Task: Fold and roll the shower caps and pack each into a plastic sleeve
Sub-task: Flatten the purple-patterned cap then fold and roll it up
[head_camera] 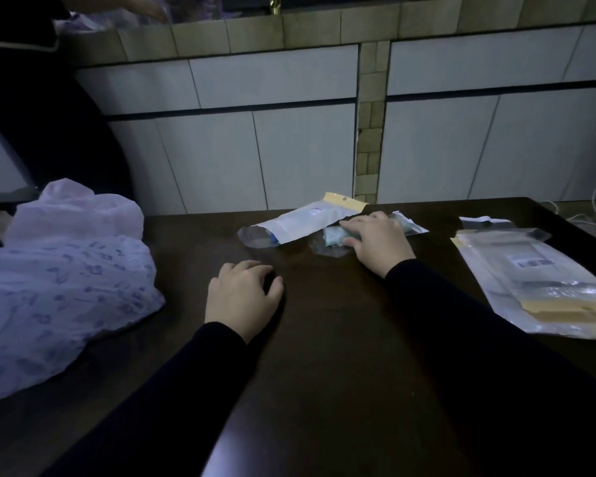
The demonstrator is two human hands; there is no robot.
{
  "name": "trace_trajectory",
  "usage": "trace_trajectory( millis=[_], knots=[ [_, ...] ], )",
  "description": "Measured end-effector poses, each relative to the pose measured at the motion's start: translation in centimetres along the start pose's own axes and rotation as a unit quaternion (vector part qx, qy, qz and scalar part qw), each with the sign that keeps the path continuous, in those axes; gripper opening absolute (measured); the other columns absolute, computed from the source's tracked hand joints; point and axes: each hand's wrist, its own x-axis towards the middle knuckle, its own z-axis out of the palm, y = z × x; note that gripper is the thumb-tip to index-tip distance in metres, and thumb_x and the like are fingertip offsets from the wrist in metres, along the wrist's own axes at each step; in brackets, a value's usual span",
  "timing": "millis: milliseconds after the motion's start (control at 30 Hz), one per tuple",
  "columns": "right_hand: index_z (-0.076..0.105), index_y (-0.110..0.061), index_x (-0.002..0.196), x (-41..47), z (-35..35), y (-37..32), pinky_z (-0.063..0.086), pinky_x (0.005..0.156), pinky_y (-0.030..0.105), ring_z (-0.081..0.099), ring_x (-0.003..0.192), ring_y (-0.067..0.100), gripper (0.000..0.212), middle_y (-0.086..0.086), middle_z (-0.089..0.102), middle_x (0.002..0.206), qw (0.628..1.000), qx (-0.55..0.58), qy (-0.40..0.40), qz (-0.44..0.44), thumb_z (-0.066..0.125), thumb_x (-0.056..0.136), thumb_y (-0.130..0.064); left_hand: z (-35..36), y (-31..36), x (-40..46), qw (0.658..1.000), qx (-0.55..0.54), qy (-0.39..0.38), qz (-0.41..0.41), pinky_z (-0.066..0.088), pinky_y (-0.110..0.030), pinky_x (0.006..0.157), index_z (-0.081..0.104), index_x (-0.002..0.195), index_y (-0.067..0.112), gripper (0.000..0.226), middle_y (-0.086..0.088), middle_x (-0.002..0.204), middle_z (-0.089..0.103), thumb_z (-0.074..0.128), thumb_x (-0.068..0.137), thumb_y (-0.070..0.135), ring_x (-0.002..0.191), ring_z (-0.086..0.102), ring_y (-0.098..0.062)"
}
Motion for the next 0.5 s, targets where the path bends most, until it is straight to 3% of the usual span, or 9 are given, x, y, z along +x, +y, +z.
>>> trace_trajectory(
  millis=[133,300,500],
  knots=[
    [0.051,-0.029,0.136,-0.3,-0.2,-0.3,0.031,0.101,0.042,0.039,0.126,0.021,0.038,-0.007,0.049,0.142,0.998,0.005,0.055,-0.026,0.046,0.099,-0.033,0.1,-0.1,0.0,1.000,-0.004,0.001,0.003,0.036,-0.035,0.097,0.062,0.124,0.031,0.039,0.010,0.136,0.055,0.046,0.094,0.049,0.124,0.043,-0.020],
    [0.064,-0.024,0.122,-2.1,-1.2,-3.5,0.036,0.091,0.038,0.050,0.114,0.020,0.031,-0.003,0.062,0.123,0.978,0.062,0.153,-0.125,0.054,0.094,-0.033,-0.8,-0.1,-0.4,0.999,-0.014,-0.023,0.026,0.037,-0.035,0.099,0.063,0.123,0.028,0.038,0.008,0.135,0.056,0.048,0.094,0.048,0.122,0.046,-0.020],
    [0.069,-0.023,0.110,-3.5,-1.5,-10.2,0.042,0.087,0.039,0.056,0.103,0.019,0.034,-0.004,0.065,0.105,0.953,0.145,0.173,-0.202,0.048,0.088,-0.039,-6.8,-2.5,-2.2,0.996,-0.017,-0.067,0.064,0.048,-0.023,0.084,0.068,0.115,0.025,0.031,0.006,0.112,0.069,0.056,0.092,0.042,0.098,0.063,-0.009]
  ],
)
